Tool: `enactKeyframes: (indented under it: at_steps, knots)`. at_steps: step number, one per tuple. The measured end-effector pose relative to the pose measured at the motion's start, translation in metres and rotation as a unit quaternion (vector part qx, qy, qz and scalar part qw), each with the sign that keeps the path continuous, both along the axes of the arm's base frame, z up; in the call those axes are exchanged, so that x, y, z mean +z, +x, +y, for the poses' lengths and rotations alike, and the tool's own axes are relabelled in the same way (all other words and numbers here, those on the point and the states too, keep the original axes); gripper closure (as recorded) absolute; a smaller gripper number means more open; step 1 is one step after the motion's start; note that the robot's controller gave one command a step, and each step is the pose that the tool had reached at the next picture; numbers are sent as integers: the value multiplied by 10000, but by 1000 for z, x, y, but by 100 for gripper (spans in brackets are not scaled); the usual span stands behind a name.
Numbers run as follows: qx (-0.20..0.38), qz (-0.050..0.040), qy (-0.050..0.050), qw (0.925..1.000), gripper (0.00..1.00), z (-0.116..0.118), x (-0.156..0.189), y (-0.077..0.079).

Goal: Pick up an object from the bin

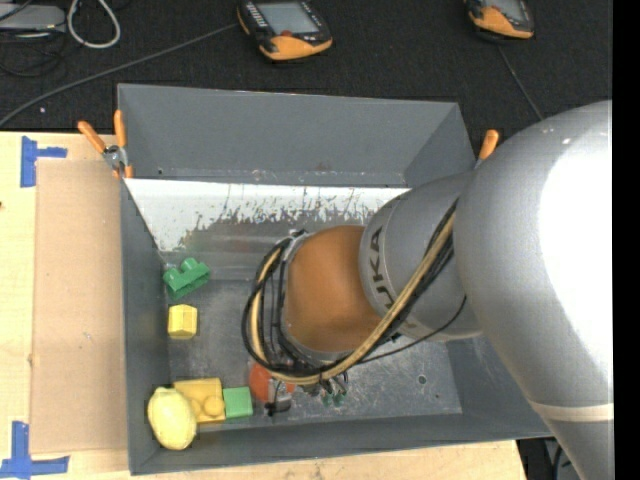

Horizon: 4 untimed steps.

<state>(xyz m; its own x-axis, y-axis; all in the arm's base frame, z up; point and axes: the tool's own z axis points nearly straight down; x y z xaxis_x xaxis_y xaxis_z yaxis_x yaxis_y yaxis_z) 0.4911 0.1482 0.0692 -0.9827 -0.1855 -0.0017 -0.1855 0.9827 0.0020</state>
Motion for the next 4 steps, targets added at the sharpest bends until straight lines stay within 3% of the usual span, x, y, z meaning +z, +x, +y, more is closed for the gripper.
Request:
enactKeyframes:
  at_steps: [2,3,4]
  knots:
    - [157,60,-12,9999,100,4,114,17]
    - [-59,85,-20,9999,100,4,161,7]
    - [139,32,-6,9999,100,3,184,23]
